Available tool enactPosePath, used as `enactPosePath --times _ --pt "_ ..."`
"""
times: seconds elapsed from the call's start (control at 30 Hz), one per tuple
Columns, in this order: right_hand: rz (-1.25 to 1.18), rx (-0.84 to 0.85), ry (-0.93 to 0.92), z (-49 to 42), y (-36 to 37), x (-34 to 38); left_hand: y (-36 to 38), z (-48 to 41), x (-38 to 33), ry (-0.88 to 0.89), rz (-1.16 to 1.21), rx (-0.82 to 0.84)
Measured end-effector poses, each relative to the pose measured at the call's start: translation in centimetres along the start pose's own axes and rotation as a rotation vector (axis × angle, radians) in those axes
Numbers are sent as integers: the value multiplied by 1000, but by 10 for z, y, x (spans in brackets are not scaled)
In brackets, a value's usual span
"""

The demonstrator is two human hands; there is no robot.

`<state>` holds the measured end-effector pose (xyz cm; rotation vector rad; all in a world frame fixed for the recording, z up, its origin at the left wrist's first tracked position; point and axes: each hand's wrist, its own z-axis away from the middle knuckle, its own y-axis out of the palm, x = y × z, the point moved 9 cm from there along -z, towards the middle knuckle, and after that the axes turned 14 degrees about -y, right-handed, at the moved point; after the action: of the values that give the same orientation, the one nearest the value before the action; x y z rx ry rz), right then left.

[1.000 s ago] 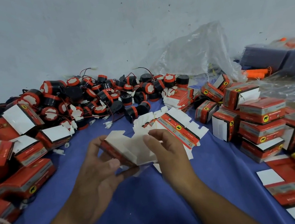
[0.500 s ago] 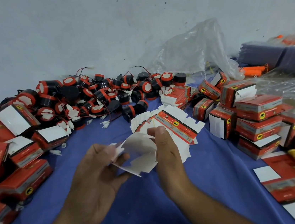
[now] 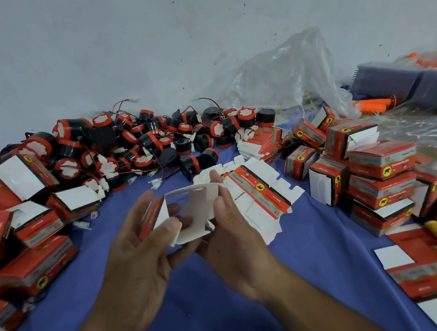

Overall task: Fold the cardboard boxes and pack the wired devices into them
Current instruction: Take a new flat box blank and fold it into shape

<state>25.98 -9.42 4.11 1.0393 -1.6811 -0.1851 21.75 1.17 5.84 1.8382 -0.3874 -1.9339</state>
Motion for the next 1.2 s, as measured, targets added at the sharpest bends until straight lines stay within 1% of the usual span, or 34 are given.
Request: enactPosePath --times 0.07,0.17,0.2,0.23,0.27,0.33,0.4,0.43,0.5,0.53,0.57,0.63,0.67,0.7,0.77,0.8,0.87,0.93,0.97,1.03,1.1,1.17,1.2 --pt "-75 -11 -71 -3 -2 9 1 -1 2 2 -118 13" --pt "-50 -36 -156 -6 -8 22 6 3 -2 94 -505 -38" --pt "-20 -32 -174 -6 -8 25 8 5 -3 138 -592 -70" --pt "7 -21 -181 -6 -8 26 9 7 -4 174 -621 -104" --pt "29 -4 -175 -6 -6 26 8 9 -6 198 -602 -140" --pt "90 41 -143 -5 -3 20 -3 10 -12 240 -552 -265" --pt "211 83 -116 -3 0 15 -22 8 -20 258 -575 -401" --pt "281 109 -105 -1 1 14 -28 6 -22 257 -597 -423" --pt "445 151 -94 2 3 8 -29 4 -23 267 -696 -423" --pt "513 139 -95 3 2 7 -24 4 -20 281 -745 -406" --pt "541 103 -105 3 -1 7 -16 5 -17 295 -763 -348" --pt "460 -11 -100 1 -9 10 8 10 -8 294 -734 -101" --pt "392 -82 -59 1 -16 9 19 14 -4 298 -775 17" --pt "338 -141 0 1 -22 8 28 19 -2 337 -892 100" --pt "325 -175 123 3 -29 4 40 27 -1 512 -1167 160" --pt "344 -152 168 5 -28 0 44 31 -5 596 -1230 156" --pt "377 -74 220 7 -20 -7 43 32 -16 673 -1179 94" --pt "481 -13 255 10 -14 -12 32 30 -28 727 -1150 -26" --pt "544 4 244 10 -13 -11 26 29 -32 740 -1158 -78" --pt "689 27 157 7 -14 -4 14 26 -36 731 -1146 -150" --pt "843 87 32 4 -12 2 10 26 -33 700 -1117 -187" --pt "889 114 -28 4 -10 3 11 30 -25 725 -1147 -205" --pt "854 101 -38 4 -11 3 14 31 -19 739 -1177 -205"
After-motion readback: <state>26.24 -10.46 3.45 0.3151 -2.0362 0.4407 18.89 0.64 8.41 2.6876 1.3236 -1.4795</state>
